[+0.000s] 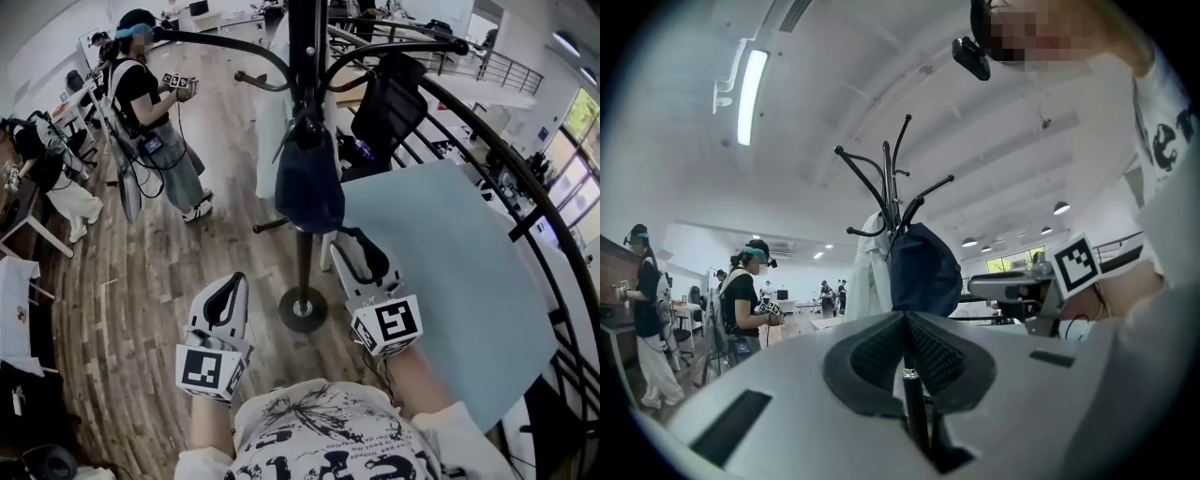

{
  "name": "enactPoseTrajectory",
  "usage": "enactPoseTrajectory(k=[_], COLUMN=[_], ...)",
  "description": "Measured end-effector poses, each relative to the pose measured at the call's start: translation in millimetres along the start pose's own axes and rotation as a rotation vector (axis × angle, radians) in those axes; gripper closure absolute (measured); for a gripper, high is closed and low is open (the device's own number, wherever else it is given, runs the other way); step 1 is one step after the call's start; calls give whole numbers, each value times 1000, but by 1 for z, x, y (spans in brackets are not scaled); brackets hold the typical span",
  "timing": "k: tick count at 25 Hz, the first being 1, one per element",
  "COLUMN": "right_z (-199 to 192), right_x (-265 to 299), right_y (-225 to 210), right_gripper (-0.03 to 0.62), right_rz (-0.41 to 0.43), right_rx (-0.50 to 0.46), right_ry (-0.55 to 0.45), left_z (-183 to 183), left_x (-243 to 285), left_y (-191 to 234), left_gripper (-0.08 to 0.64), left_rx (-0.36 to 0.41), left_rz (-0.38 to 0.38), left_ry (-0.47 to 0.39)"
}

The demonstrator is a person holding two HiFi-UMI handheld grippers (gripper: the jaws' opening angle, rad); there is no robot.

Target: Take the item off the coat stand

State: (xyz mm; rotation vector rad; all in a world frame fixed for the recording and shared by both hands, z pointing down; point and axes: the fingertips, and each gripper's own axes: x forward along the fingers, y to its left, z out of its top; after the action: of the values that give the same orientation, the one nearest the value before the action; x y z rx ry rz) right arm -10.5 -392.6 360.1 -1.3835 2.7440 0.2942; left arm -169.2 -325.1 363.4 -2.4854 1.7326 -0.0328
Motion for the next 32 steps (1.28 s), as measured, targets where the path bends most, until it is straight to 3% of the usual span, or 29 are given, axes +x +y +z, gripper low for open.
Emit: enactPoseTrajectory(k=[6, 10, 13, 18, 26, 32], right_z=[9, 7, 1, -1, -1, 14], right_x=[48, 75, 91, 102, 101, 89], right_y=[-3, -10, -11, -14, -13, -15], right_gripper=[351, 344, 345, 406, 558, 580], right_rz=[-2, 4, 2, -29, -55, -89], right_rx=[37, -53, -41, -41, -39, -44], right_ry=[46, 91, 100, 88, 121, 99], left_z=[-14, -12, -14, -15, -21, -17], left_x=[3, 9, 10, 12, 8, 8], left_y=[15, 13, 16, 19, 28, 25], left_gripper=[555, 555, 555, 555, 555, 555], left_rx=[-14, -29, -33, -28, -13, -24], left_rz=[-47, -68, -78, -86, -71, -83], left_ry=[20, 15, 12, 16, 20, 22])
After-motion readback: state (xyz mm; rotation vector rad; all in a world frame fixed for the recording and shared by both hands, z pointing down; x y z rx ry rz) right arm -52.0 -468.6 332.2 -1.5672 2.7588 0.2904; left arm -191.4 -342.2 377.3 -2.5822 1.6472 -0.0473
